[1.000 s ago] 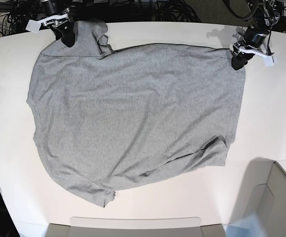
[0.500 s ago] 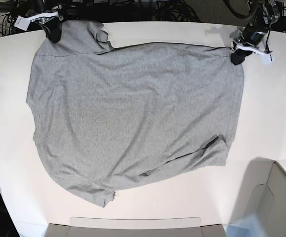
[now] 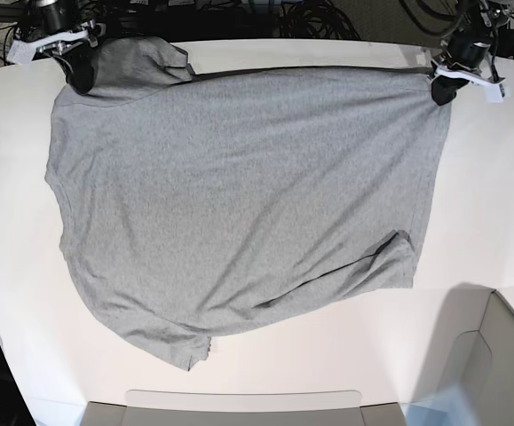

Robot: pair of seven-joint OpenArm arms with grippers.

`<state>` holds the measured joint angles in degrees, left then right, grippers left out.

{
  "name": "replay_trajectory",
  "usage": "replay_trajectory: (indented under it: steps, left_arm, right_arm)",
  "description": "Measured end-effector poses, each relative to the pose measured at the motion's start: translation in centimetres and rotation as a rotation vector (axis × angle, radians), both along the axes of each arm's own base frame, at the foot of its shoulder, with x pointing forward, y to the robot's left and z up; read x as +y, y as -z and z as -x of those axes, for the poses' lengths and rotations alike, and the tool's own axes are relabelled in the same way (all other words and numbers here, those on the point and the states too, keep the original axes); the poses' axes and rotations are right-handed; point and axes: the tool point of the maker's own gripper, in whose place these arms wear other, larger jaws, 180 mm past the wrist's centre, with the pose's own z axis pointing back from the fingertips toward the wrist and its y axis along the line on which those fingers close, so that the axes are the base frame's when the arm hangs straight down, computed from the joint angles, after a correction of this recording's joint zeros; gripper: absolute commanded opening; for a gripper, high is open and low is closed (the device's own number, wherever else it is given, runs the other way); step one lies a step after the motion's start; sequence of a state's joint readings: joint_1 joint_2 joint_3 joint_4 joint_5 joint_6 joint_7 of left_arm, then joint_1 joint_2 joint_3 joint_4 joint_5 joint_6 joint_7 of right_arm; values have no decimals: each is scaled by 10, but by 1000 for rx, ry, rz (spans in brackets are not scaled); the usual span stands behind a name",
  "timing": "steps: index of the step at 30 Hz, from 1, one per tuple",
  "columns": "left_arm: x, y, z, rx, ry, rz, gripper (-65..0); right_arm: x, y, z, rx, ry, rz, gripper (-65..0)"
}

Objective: Fold the T-shirt properly
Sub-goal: 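Lift the grasped corners and pull them toward the hem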

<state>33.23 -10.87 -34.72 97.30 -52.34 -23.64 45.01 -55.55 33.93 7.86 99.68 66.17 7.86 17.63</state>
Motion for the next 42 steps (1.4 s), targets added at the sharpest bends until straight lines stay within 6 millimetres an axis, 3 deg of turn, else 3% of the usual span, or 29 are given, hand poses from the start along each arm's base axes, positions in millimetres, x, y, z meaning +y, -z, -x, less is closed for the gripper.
replay_trajectory:
  steps: [9, 15, 24, 30, 34, 42]
  left_arm:
    - [0, -5, -36, 7, -59, 51, -650]
    - [1, -14, -58, -30, -69, 63, -650]
    - [10, -23, -89, -66, -173, 105, -650]
    - [9, -5, -110, -24, -193, 193, -650]
    - [13, -11, -126, -54, -201, 210, -650]
    - [10, 5, -153, -18, -199, 271, -650]
  right_arm:
    - [4, -10, -54, -11, -80, -11, -650]
    - [-5, -22, -85, -6, -117, 10, -650]
    - [-8, -28, -128, 47, -220, 197, -650]
    - [-7, -28, -156, 76, -231, 336, -650]
    - [-7, -30, -171, 81, -225, 396, -650]
    - [-21, -2, -191, 150, -227, 372, -650]
